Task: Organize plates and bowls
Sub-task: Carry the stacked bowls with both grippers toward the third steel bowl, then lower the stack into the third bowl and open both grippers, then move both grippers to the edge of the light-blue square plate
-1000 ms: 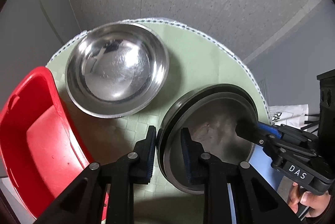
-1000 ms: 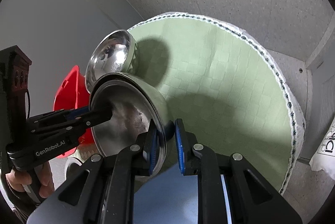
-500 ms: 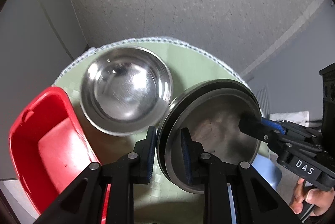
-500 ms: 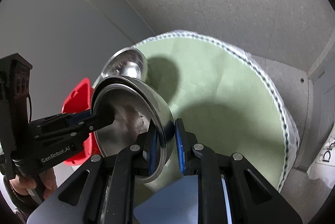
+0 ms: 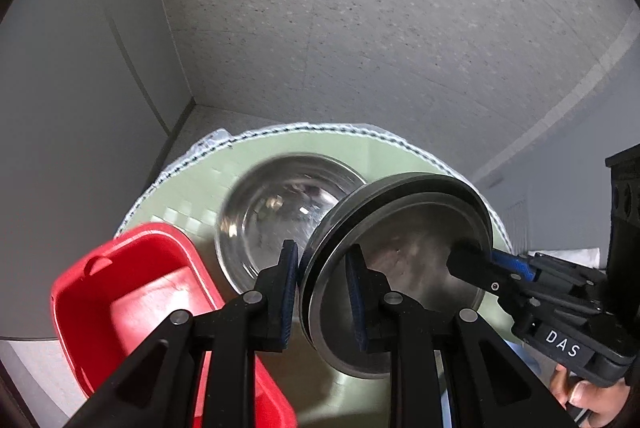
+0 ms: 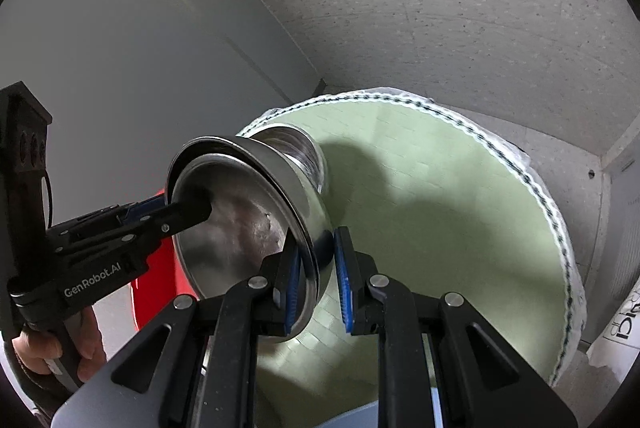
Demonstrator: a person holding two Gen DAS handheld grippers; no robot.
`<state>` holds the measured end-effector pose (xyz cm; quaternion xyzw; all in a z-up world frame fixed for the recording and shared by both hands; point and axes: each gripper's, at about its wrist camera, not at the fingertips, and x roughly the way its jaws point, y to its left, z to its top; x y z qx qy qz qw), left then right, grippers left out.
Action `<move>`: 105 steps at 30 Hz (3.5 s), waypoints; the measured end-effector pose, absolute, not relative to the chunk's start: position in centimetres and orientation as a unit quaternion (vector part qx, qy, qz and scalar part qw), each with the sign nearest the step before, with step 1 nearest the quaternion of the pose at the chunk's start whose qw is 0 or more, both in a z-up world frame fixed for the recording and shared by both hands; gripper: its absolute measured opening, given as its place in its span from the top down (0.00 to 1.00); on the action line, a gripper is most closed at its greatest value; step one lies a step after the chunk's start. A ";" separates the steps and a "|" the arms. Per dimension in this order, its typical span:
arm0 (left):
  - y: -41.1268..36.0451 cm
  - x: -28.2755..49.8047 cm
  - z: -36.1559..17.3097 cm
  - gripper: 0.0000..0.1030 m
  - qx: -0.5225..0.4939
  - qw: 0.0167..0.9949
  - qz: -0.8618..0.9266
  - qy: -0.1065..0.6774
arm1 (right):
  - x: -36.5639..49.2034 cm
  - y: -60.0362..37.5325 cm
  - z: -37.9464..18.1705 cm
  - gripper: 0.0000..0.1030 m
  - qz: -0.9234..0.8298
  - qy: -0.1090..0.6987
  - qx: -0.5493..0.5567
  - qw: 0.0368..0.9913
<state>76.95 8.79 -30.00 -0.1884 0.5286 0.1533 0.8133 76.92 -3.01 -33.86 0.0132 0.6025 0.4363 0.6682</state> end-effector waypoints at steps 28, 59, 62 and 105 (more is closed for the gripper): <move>12.9 80.0 -36.6 0.61 -0.211 0.772 0.189 0.569 | 77.1 3.7 -36.6 0.74 0.425 0.593 -0.049 0.682; 6.3 70.7 -24.5 0.08 -0.210 0.855 0.129 0.456 | 72.7 -9.3 -25.9 0.12 0.427 0.510 0.023 0.746; 5.3 69.7 -24.0 0.06 -0.203 0.859 0.125 0.453 | 72.5 -10.8 -25.2 0.06 0.428 0.503 0.032 0.750; 0.5 68.1 -25.8 0.03 -0.116 0.841 -0.091 0.521 | 60.1 -24.7 -23.4 0.01 0.203 0.482 0.132 0.842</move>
